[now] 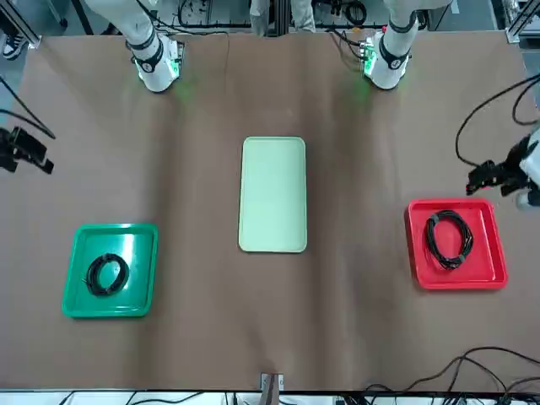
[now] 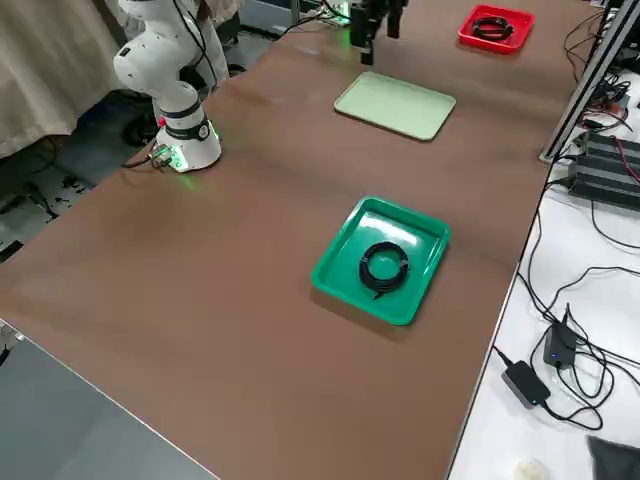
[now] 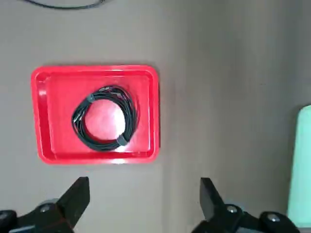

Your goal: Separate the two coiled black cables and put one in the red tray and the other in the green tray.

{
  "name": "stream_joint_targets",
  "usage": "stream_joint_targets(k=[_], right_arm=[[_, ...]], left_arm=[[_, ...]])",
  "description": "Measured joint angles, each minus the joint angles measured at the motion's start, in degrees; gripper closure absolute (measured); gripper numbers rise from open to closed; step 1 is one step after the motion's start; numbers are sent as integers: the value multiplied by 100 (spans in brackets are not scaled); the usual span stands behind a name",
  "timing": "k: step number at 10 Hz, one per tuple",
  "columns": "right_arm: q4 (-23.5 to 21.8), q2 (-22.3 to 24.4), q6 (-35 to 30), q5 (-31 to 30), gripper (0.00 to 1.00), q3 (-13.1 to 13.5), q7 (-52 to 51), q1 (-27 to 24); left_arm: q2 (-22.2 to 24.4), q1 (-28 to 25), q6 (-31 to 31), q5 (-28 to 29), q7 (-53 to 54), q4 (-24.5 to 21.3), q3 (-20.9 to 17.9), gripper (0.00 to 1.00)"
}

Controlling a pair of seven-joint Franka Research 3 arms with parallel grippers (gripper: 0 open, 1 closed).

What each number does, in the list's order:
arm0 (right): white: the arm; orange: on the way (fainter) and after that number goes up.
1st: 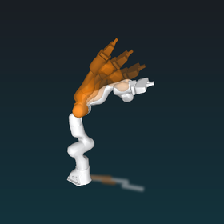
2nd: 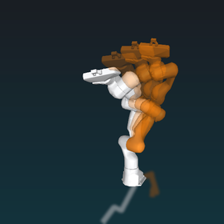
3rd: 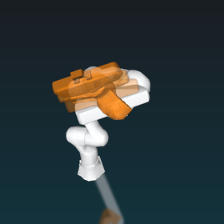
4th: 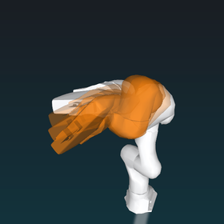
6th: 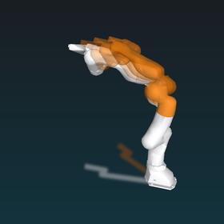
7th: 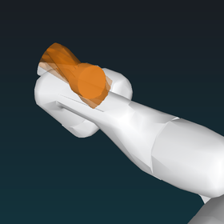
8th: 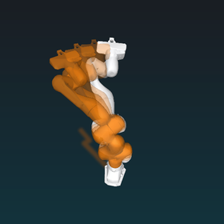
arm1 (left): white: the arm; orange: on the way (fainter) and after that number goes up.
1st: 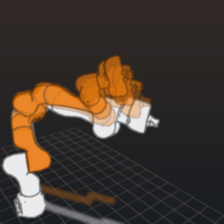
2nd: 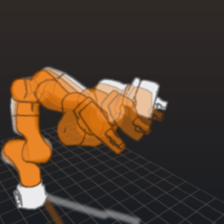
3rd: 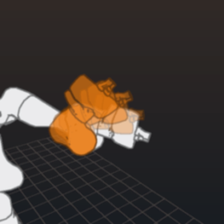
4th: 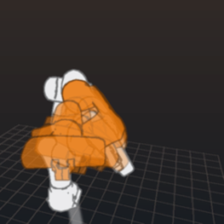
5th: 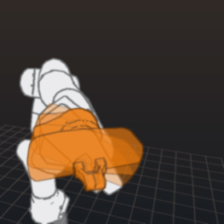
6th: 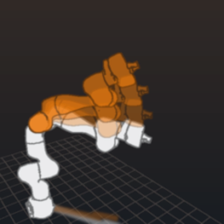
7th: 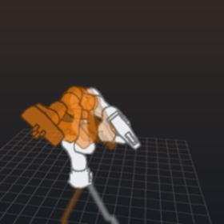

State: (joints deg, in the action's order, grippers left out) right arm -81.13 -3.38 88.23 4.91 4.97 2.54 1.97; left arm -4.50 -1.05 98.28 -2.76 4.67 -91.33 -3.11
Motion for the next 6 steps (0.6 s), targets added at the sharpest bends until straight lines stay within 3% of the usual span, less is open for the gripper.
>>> stream_joint_targets(k=[2,3,6], right_arm=[[-193,232,-13,-131,1,-130,4,0],[-227,277,-60,-277,1,-254,28,1],[-257,288,-98,-367,1,-322,55,-21]], left_arm=[[-17,5,-1034,44,-165,884,64,0],[-27,7,-1329,74,-259,1055,113,0],[-31,8,-1277,153,-288,997,258,1]])
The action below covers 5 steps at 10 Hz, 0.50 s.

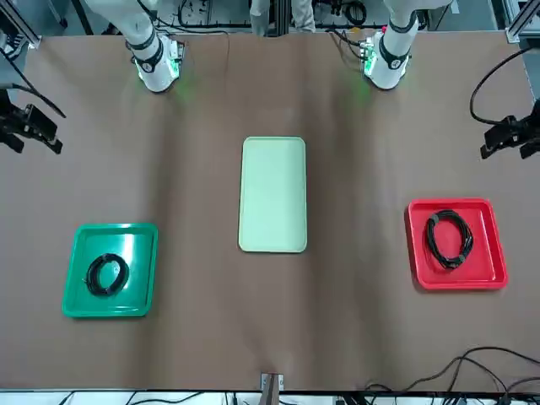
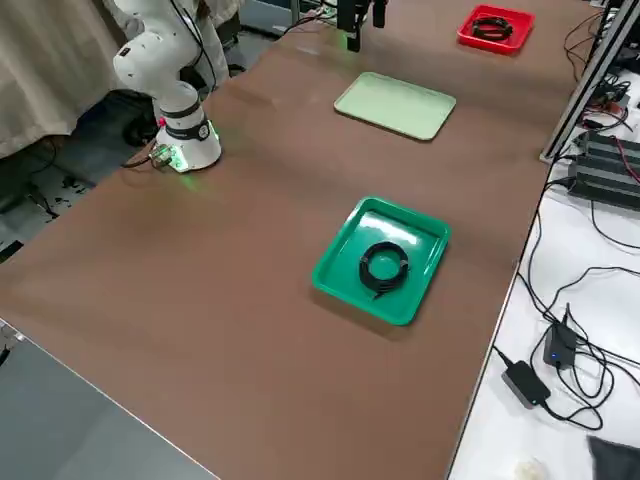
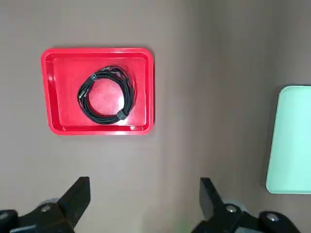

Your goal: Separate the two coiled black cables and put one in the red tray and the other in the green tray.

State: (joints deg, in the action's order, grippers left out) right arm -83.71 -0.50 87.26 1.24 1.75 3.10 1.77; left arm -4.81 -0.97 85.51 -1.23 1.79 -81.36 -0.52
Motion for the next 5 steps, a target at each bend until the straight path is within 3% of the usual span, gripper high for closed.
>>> stream_joint_targets(k=[5], right_arm=[[-6,0,-2,-3,1,0,0,-20]], left_arm=[[12,-6,278,0,0,-161,10,1]])
